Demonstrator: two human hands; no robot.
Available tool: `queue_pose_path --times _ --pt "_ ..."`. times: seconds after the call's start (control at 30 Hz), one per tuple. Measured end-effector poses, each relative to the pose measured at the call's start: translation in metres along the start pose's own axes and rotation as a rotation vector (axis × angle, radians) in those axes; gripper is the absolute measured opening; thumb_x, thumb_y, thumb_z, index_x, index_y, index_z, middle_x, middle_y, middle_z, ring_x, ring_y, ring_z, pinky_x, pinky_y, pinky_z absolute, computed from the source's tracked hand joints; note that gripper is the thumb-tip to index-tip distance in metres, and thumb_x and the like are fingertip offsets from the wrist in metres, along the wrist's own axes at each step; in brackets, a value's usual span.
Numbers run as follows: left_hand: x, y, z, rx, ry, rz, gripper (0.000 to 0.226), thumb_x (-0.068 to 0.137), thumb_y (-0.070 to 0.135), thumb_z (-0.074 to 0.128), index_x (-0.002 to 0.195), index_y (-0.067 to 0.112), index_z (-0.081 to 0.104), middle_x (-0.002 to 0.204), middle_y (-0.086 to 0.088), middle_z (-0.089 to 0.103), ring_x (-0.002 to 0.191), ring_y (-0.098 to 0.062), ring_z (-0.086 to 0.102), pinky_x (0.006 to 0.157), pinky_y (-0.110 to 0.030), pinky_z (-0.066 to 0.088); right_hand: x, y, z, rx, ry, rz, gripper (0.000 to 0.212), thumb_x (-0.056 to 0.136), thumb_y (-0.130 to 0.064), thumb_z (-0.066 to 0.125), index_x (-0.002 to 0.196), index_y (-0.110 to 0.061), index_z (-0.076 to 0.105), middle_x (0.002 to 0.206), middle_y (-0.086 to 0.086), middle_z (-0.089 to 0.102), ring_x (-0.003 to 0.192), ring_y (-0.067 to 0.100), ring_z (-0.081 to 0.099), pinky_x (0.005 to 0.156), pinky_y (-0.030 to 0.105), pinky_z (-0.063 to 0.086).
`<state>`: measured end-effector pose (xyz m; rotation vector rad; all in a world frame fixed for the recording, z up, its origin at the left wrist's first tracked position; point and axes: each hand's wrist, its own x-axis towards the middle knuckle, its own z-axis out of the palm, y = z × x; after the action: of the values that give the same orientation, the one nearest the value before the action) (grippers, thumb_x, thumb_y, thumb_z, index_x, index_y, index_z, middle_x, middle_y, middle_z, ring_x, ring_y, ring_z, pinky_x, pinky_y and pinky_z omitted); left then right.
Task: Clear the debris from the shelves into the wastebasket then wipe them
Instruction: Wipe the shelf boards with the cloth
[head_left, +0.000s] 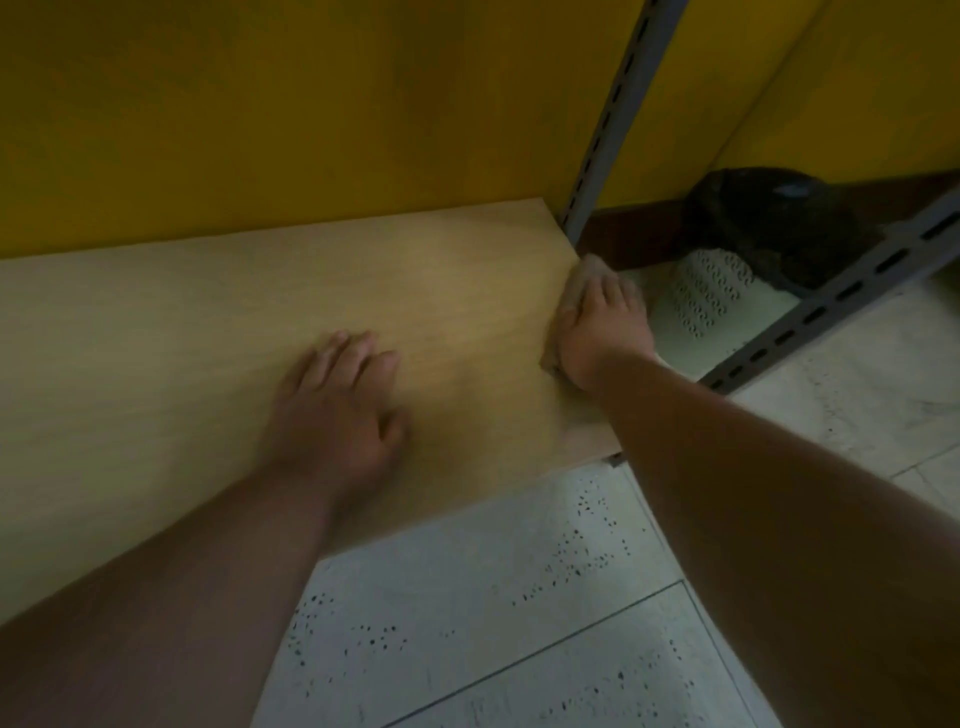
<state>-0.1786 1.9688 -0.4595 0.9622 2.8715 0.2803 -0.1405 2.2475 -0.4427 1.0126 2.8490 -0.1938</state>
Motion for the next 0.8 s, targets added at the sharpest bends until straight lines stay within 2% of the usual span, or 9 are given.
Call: queue_pose_path --times 0.1,0.2,0.37,0.5,0.57,0.63,0.7,0.73,0.8 --pt "-0.003 0.003 -0.003 -0.005 0.026 -0.015 0.067 0.088 0.050 0.026 0.149 0.026 0.037 0.162 0.000 0.025 0.150 -0.022 0.014 0.121 -0.043 0.011 -0.036 0.008 0.005 0.026 -0.016 0.154 0.068 0.100 -0.049 0.014 0.156 -0.011 0.000 0.163 0.010 0.000 0.150 0.027 0.000 0.122 0.043 0.004" --pt "-0.004 0.006 -0.002 -0.020 0.039 -0.031 0.065 0.086 0.047 0.025 0.146 0.026 0.041 0.161 -0.001 0.029 0.150 -0.021 0.017 0.121 -0.042 0.012 -0.071 0.008 0.010 0.036 0.018 0.210 0.069 0.100 -0.048 0.017 0.156 -0.012 0.001 0.163 0.008 -0.003 0.150 0.026 -0.005 0.122 0.044 0.003" --pt "-0.003 0.006 0.003 -0.036 0.048 -0.047 0.056 0.093 0.042 0.035 0.146 0.023 0.043 0.160 -0.003 0.031 0.149 -0.023 0.018 0.121 -0.043 0.012 -0.116 0.014 0.020 0.153 0.116 0.177 0.056 0.103 -0.026 0.025 0.155 -0.010 0.011 0.163 0.006 0.006 0.150 0.023 -0.002 0.121 0.036 -0.003" --pt "-0.014 0.009 0.000 -0.098 0.102 -0.023 0.058 0.086 0.040 0.042 0.133 0.011 0.057 0.148 -0.014 0.048 0.141 -0.033 0.036 0.118 -0.050 0.024 -0.143 0.006 0.021 0.199 0.168 0.159 0.063 0.096 -0.014 0.046 0.153 -0.008 0.021 0.162 0.005 0.017 0.150 0.021 0.006 0.121 0.031 0.000" --pt "-0.027 0.010 -0.002 -0.191 0.111 -0.021 0.051 0.087 0.033 0.049 0.129 0.007 0.061 0.146 -0.014 0.050 0.140 -0.032 0.038 0.118 -0.047 0.024 -0.157 0.000 0.022 0.241 0.174 0.149 0.061 0.096 -0.019 0.045 0.152 -0.007 0.025 0.161 0.005 0.021 0.150 0.019 0.008 0.121 0.029 -0.002" --pt "-0.047 0.013 -0.003 -0.337 0.115 -0.045 0.039 0.091 0.023 0.059 0.127 0.009 0.064 0.146 -0.008 0.051 0.140 -0.024 0.038 0.116 -0.033 0.024 -0.170 -0.009 0.024 0.293 0.194 0.143 0.053 0.098 -0.024 0.034 0.149 -0.007 0.034 0.158 0.006 0.028 0.149 0.019 0.013 0.120 0.027 0.000" --pt "-0.067 0.017 -0.009 -0.553 0.154 -0.148 0.029 0.093 0.017 0.062 0.121 0.015 0.068 0.138 0.003 0.057 0.130 -0.011 0.047 0.105 -0.017 0.032 -0.180 -0.025 0.026 0.343 0.226 0.109 0.049 0.101 -0.025 0.028 0.144 -0.009 0.044 0.154 0.005 0.037 0.147 0.019 0.021 0.119 0.027 0.005" --pt "-0.076 0.019 -0.013 -0.681 0.183 -0.253 0.024 0.094 0.016 0.060 0.116 0.019 0.070 0.128 0.009 0.062 0.117 -0.006 0.054 0.092 -0.010 0.037 -0.184 -0.035 0.028 0.354 0.240 0.072 0.046 0.102 -0.025 0.029 0.141 -0.009 0.048 0.152 0.005 0.041 0.146 0.019 0.025 0.119 0.028 0.008" --pt "-0.088 0.019 -0.023 -0.913 0.245 -0.466 0.019 0.096 0.015 0.057 0.101 0.026 0.072 0.106 0.013 0.071 0.088 -0.002 0.063 0.070 -0.012 0.042 -0.191 -0.056 0.030 0.379 0.248 -0.044 0.041 0.103 -0.023 0.035 0.137 -0.009 0.053 0.146 0.005 0.048 0.142 0.020 0.033 0.118 0.028 0.014"
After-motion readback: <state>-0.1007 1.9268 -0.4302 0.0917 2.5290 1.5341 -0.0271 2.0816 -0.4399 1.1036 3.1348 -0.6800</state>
